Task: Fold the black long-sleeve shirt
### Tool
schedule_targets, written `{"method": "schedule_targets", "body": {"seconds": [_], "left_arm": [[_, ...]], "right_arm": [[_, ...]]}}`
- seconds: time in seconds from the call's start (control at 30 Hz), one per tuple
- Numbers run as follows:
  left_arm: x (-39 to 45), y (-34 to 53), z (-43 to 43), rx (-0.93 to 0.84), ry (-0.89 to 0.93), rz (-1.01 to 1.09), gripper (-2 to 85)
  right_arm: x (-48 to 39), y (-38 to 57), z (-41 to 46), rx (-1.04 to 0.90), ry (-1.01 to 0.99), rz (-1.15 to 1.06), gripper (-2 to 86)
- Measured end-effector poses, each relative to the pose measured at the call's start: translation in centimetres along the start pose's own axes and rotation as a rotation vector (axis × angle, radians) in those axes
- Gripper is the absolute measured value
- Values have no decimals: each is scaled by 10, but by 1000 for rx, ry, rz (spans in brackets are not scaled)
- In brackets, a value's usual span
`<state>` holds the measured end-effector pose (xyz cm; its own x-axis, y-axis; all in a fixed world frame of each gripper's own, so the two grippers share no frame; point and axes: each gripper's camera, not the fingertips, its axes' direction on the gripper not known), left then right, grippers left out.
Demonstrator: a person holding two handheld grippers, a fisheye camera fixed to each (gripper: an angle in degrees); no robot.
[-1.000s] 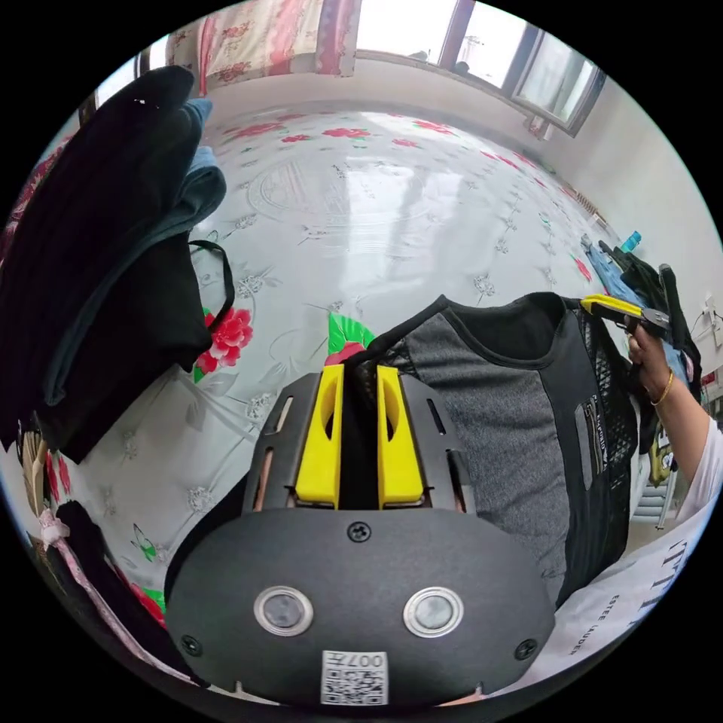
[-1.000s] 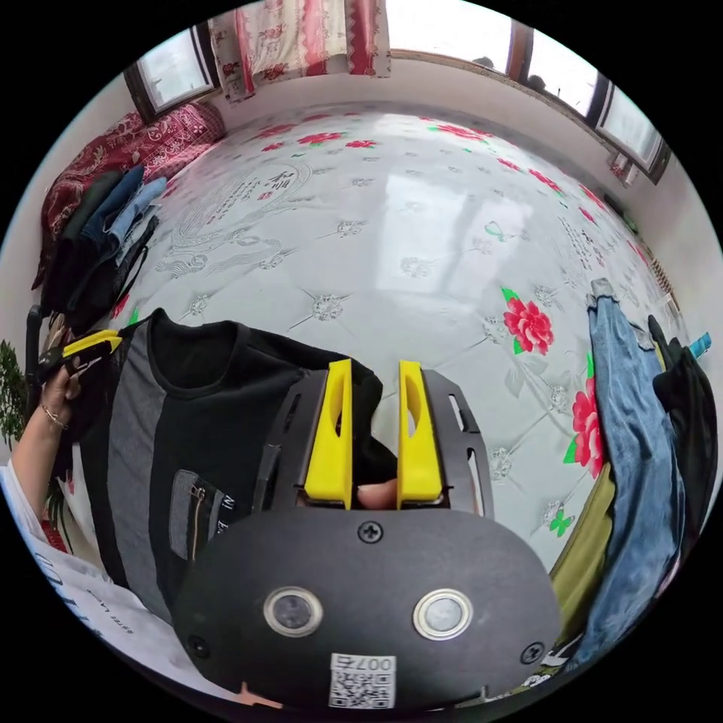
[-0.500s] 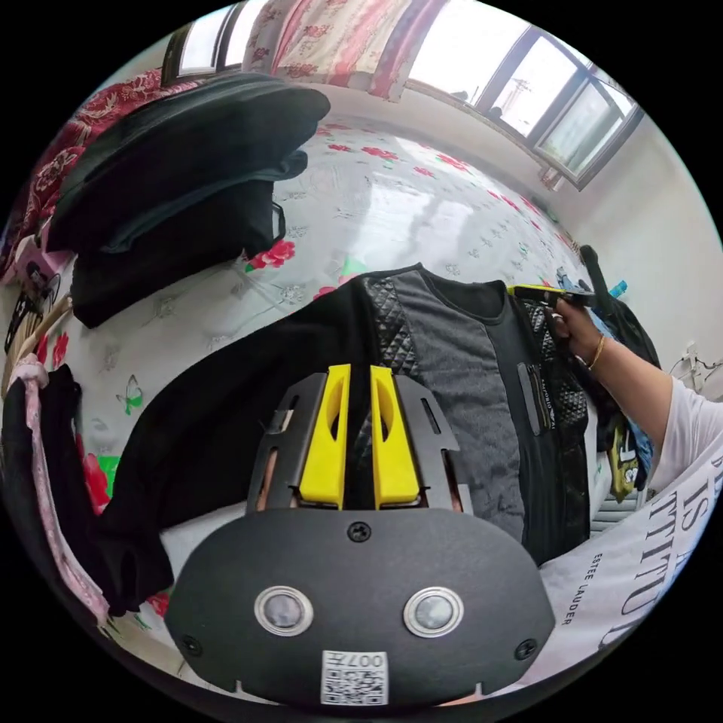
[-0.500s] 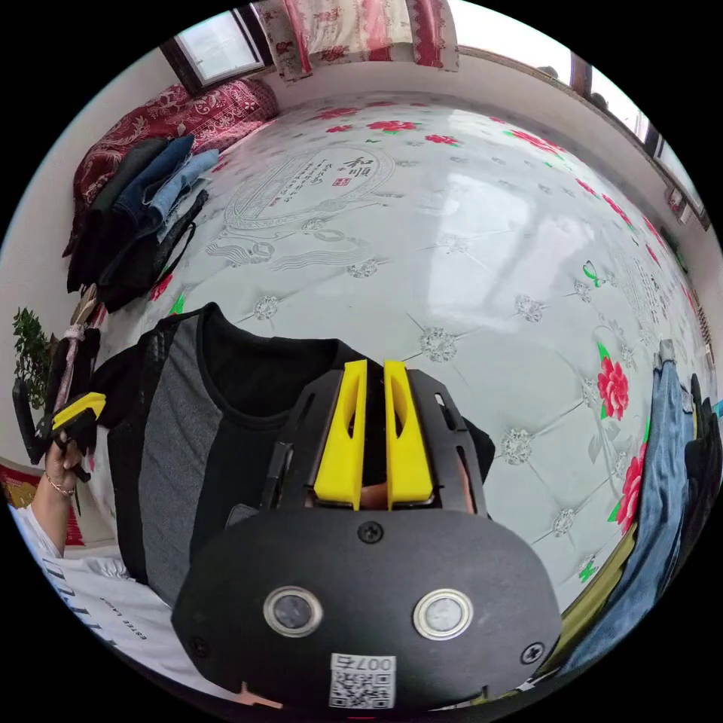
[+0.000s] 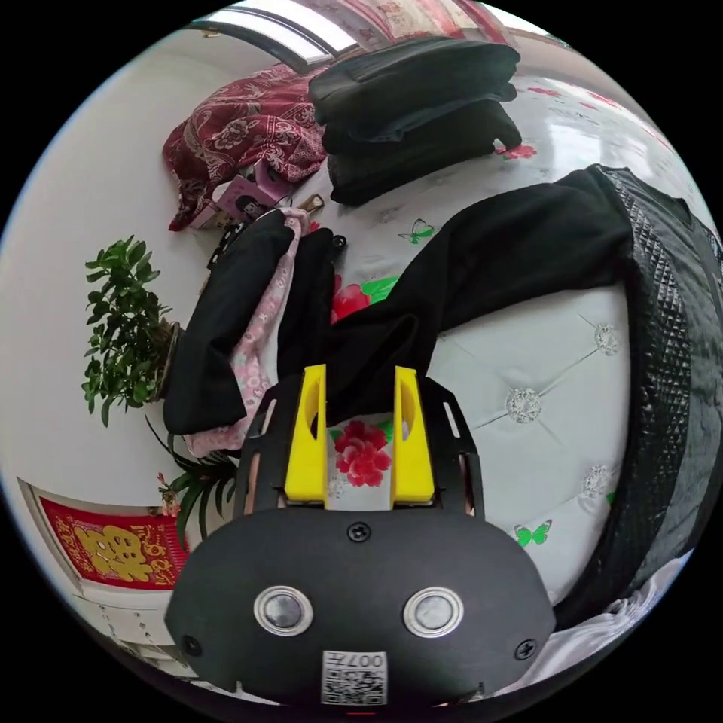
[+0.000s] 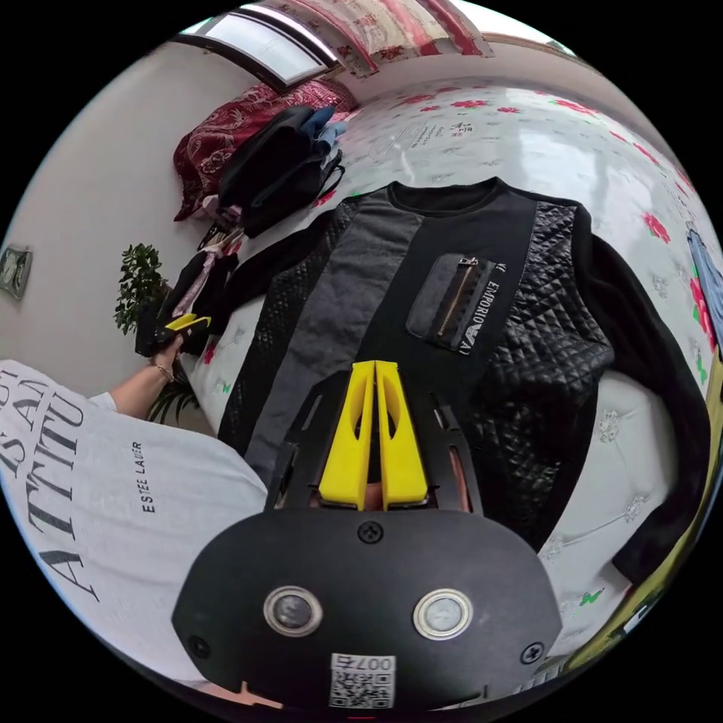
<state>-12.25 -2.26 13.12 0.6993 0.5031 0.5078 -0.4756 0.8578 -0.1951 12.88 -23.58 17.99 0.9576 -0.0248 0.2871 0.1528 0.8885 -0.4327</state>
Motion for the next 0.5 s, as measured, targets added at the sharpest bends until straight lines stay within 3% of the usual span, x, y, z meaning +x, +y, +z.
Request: {"method": "schedule_targets", "body": {"seconds": [0.1, 0.17, 0.27, 0.33, 0.5], "left_arm": [[-4, -12, 39, -151, 22, 83, 14], [-18, -18, 38, -161, 128, 118, 0], [-71, -19, -8, 9, 382, 43, -7], [-132, -14, -45, 189, 658, -77, -8], [-248, -5, -68, 499, 1148, -373, -9]], "right_arm": [[-14, 18, -13, 2, 0, -13, -3], [-25, 25, -26, 21, 34, -38, -3], [-37, 37, -40, 68, 77, -50, -3], [-40, 44, -43, 86, 78, -42, -3], [-51, 61, -44, 110, 57, -42, -3]]}}
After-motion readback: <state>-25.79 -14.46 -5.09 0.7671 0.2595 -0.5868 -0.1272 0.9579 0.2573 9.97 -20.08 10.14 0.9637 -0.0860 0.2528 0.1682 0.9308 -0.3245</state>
